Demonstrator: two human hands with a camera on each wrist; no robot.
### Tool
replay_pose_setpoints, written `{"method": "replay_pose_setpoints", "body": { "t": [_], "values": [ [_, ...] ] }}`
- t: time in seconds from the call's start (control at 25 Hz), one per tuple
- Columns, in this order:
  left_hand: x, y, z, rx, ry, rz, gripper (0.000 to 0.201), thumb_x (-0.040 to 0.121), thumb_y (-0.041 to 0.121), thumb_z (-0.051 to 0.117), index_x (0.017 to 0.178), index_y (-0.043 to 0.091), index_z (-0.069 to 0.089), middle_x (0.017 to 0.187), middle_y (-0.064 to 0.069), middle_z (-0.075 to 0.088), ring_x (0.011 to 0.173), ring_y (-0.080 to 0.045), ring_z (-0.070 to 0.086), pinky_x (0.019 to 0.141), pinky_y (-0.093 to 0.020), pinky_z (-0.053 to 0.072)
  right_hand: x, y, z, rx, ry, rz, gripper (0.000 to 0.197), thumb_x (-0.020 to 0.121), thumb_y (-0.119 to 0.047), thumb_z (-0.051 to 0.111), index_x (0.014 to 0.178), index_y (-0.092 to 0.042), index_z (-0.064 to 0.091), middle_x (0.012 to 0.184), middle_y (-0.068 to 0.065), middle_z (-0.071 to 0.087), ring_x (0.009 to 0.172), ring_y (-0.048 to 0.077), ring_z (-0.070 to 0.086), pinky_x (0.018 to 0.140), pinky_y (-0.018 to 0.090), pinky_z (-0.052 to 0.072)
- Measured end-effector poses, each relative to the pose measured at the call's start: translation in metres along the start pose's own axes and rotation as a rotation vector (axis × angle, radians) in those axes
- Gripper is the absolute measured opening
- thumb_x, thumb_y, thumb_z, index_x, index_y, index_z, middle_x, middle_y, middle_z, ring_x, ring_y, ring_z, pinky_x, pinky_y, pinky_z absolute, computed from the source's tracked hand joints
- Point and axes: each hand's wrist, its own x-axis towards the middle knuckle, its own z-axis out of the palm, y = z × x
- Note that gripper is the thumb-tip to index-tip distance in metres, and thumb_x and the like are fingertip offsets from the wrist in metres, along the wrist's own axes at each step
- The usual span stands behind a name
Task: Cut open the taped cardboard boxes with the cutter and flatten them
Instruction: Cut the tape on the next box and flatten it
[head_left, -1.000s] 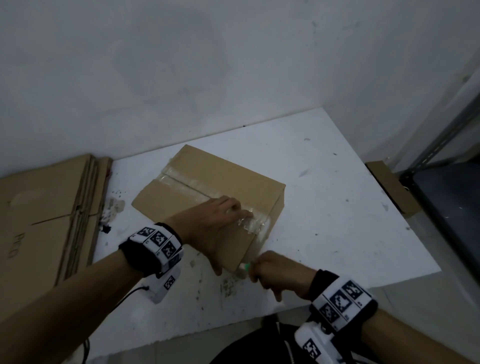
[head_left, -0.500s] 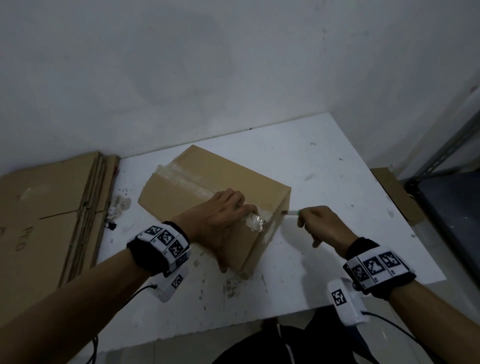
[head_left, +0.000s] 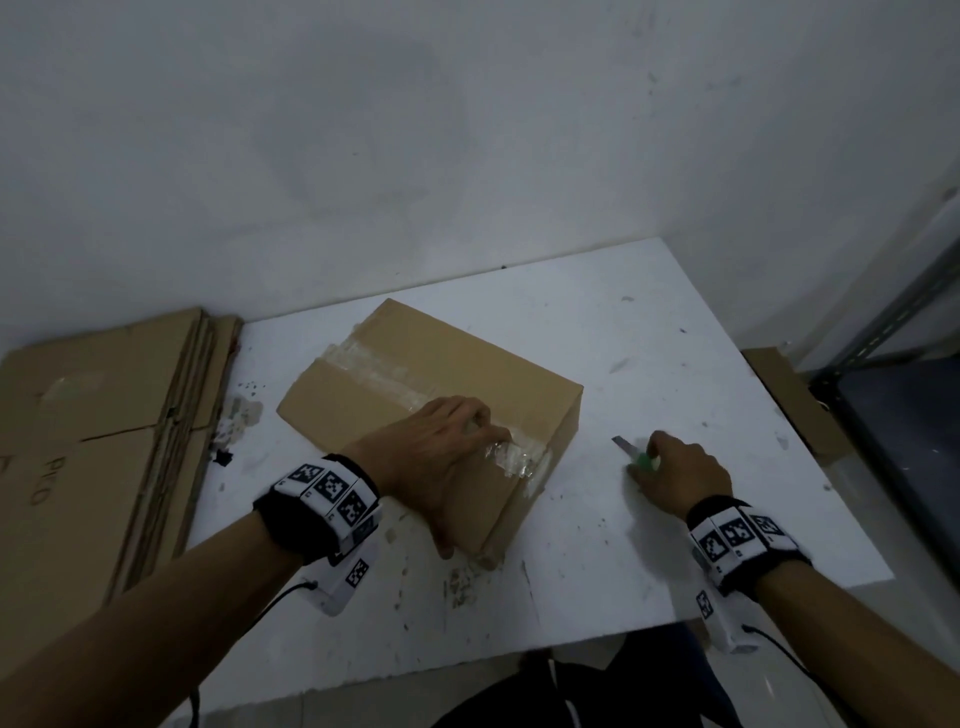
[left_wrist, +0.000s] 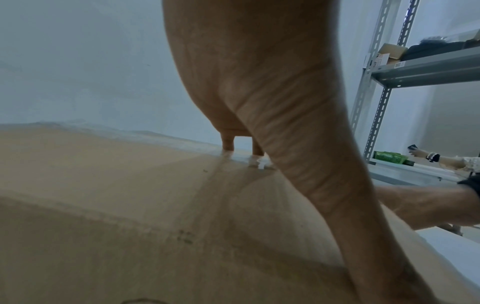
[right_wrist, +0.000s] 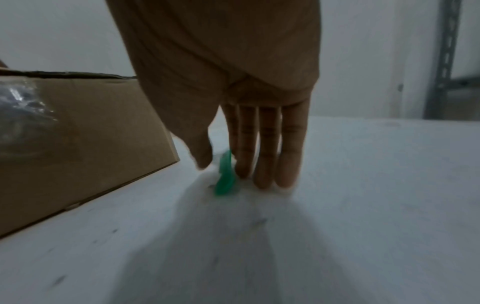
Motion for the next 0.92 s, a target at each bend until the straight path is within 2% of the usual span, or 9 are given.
{"method": "replay_pose_setpoints", "body": {
  "t": [0.12, 0.24, 0.32, 0.44, 0.52, 0.64, 0.76, 0.84, 0.92],
  "values": [
    [0.001, 0.003, -0.003, -0.012, -0.063, -0.037, 0.135, 0.040, 0.078, 0.084, 0.152, 0.032, 0.025, 0.144, -0.003, 0.025, 0.129, -0.022, 0.027, 0.112, -0.036, 0.024, 0.000, -0.010, -0.011, -0.216, 0.002, -0.030, 0.048, 0.095, -0.051, 0.055, 0.127, -0.015, 0.047, 0.127, 0.014, 0.052, 0.115, 0.031, 0.055, 0.089, 0.039, 0.047],
    [0.000, 0.004, -0.004, -0.036, -0.099, -0.067, 0.135, 0.041, 0.075, 0.086, 0.152, 0.038, 0.019, 0.152, -0.002, 0.014, 0.136, -0.026, 0.023, 0.118, -0.044, 0.021, -0.006, -0.043, -0.027, 0.197, 0.251, -0.200, 0.033, 0.098, -0.035, 0.054, 0.124, -0.015, 0.055, 0.120, 0.016, 0.052, 0.107, 0.035, 0.058, 0.080, 0.037, 0.044],
    [0.001, 0.006, -0.004, -0.031, -0.133, -0.082, 0.136, 0.042, 0.072, 0.088, 0.153, 0.039, 0.016, 0.154, -0.001, 0.015, 0.139, -0.026, 0.023, 0.121, -0.047, 0.010, -0.010, -0.073, -0.039, 0.403, 0.349, -0.392, 0.031, 0.095, -0.030, 0.059, 0.123, -0.018, 0.057, 0.120, 0.013, 0.052, 0.104, 0.031, 0.057, 0.078, 0.032, 0.043],
    [-0.002, 0.009, -0.005, -0.017, -0.140, -0.106, 0.138, 0.045, 0.066, 0.090, 0.154, 0.035, 0.011, 0.155, -0.002, 0.019, 0.143, -0.025, 0.022, 0.122, -0.051, -0.002, -0.011, -0.110, -0.053, 0.172, 0.115, -0.674, 0.062, 0.085, -0.042, 0.070, 0.140, -0.026, 0.046, 0.148, 0.010, 0.039, 0.135, 0.027, 0.039, 0.106, 0.042, 0.041],
    [-0.009, 0.008, -0.004, 0.006, -0.113, -0.138, 0.139, 0.045, 0.063, 0.091, 0.154, 0.032, 0.010, 0.156, -0.005, 0.019, 0.145, -0.026, 0.020, 0.122, -0.054, -0.002, -0.014, -0.124, -0.056, -0.043, -0.081, -0.701, 0.073, 0.085, -0.055, 0.065, 0.147, -0.027, 0.039, 0.159, 0.006, 0.028, 0.145, 0.025, 0.029, 0.114, 0.048, 0.034],
    [-0.035, 0.003, 0.002, 0.049, 0.061, -0.153, 0.131, 0.041, 0.063, 0.091, 0.147, 0.028, 0.022, 0.145, -0.008, 0.034, 0.138, -0.029, 0.029, 0.120, -0.059, 0.010, -0.018, -0.132, -0.051, -0.116, -0.112, -0.649, 0.083, 0.079, -0.077, 0.053, 0.143, -0.025, 0.040, 0.153, -0.003, 0.033, 0.138, 0.023, 0.039, 0.105, 0.052, 0.040],
    [-0.073, 0.000, 0.011, 0.042, 0.431, -0.164, 0.106, 0.045, 0.067, 0.088, 0.130, 0.023, 0.042, 0.122, -0.007, 0.051, 0.118, -0.028, 0.044, 0.113, -0.059, 0.028, -0.023, -0.138, -0.038, -0.317, -0.028, -0.622, 0.104, 0.057, -0.096, 0.049, 0.130, -0.022, 0.040, 0.139, 0.000, 0.038, 0.127, 0.025, 0.042, 0.095, 0.056, 0.042],
    [-0.100, 0.006, 0.008, -0.100, 0.597, -0.169, 0.079, 0.062, 0.076, 0.076, 0.114, 0.020, 0.056, 0.111, -0.001, 0.056, 0.109, -0.020, 0.050, 0.116, -0.048, 0.026, -0.027, -0.146, -0.029, -0.394, 0.034, -0.598, 0.104, 0.056, -0.095, 0.051, 0.128, -0.021, 0.037, 0.134, 0.006, 0.041, 0.124, 0.028, 0.042, 0.093, 0.055, 0.042],
    [-0.120, 0.009, 0.003, -0.342, 0.731, -0.244, 0.058, 0.078, 0.077, 0.061, 0.090, 0.020, 0.067, 0.089, 0.005, 0.063, 0.087, -0.013, 0.058, 0.103, -0.035, 0.037, -0.031, -0.154, -0.024, -0.384, 0.075, -0.568, 0.097, 0.063, -0.086, 0.058, 0.129, -0.019, 0.034, 0.132, 0.009, 0.043, 0.121, 0.031, 0.044, 0.093, 0.052, 0.042]
  ]
}}
